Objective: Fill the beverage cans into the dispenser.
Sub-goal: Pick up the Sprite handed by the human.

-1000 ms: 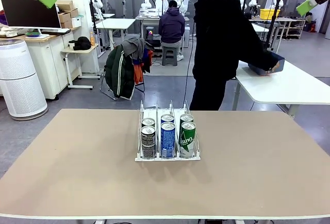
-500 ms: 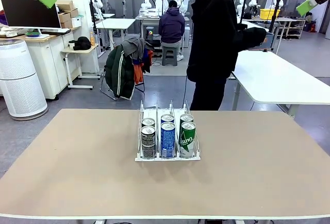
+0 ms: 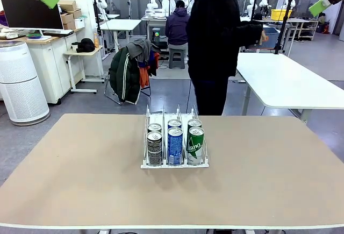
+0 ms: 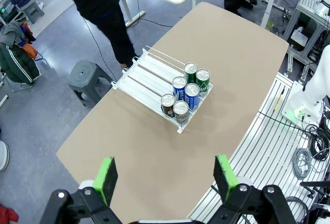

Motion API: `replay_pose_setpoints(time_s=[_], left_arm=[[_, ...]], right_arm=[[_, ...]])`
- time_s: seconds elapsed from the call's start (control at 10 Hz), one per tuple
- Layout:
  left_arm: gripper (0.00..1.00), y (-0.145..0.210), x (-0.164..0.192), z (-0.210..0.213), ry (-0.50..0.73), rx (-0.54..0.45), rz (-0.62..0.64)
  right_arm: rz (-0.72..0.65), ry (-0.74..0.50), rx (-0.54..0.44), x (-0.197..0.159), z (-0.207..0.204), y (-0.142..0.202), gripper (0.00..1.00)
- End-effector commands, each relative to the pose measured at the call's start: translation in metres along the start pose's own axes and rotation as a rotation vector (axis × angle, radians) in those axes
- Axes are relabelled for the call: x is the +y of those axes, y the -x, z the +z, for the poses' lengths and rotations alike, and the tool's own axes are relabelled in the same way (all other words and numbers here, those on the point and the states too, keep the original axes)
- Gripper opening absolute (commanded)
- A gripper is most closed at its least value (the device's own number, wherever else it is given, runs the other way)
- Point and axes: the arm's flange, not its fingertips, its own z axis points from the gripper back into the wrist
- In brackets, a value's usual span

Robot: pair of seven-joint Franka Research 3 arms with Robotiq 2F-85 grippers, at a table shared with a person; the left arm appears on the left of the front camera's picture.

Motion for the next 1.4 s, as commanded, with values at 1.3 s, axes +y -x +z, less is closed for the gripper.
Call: replay_pose_setpoints(time_s=[1.3], left_arm=[[1.00, -0.0009, -0.0003, -0.0001, -0.001, -0.007, 0.011]], right_arm=[[0.000, 0.001, -0.001, 0.0004, 0.0000, 0.0000, 1.00]])
